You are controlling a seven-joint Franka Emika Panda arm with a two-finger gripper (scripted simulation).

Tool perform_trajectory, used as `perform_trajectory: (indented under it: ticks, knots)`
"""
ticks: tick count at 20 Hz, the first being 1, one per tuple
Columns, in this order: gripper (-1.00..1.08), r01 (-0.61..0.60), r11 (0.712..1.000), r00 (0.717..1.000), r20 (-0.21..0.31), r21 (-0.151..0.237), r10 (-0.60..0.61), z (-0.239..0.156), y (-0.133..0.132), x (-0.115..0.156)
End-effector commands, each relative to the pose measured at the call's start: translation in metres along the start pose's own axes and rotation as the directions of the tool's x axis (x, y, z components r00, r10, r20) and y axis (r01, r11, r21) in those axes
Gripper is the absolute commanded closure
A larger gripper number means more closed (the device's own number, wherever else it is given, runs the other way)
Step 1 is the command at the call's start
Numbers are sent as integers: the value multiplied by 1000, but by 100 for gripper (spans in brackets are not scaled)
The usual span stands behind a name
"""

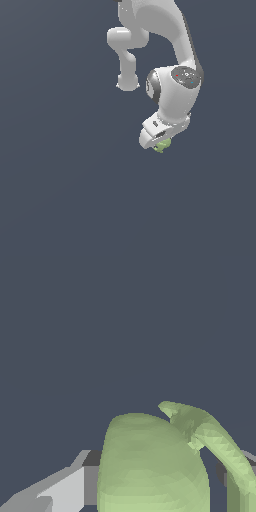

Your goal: Pick up the object and move it to a goal position.

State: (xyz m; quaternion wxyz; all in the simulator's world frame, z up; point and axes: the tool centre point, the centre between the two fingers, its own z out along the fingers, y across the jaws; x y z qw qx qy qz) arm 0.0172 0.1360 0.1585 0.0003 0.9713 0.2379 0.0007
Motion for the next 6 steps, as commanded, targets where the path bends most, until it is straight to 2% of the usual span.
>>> perform_trajectory:
  ticks: [1, 6]
  knots:
    - [108, 0, 1000, 1000, 1, 0, 0, -11, -3, -1]
    - [108, 0, 1000, 1000, 1, 0, 0, -20, -5, 0]
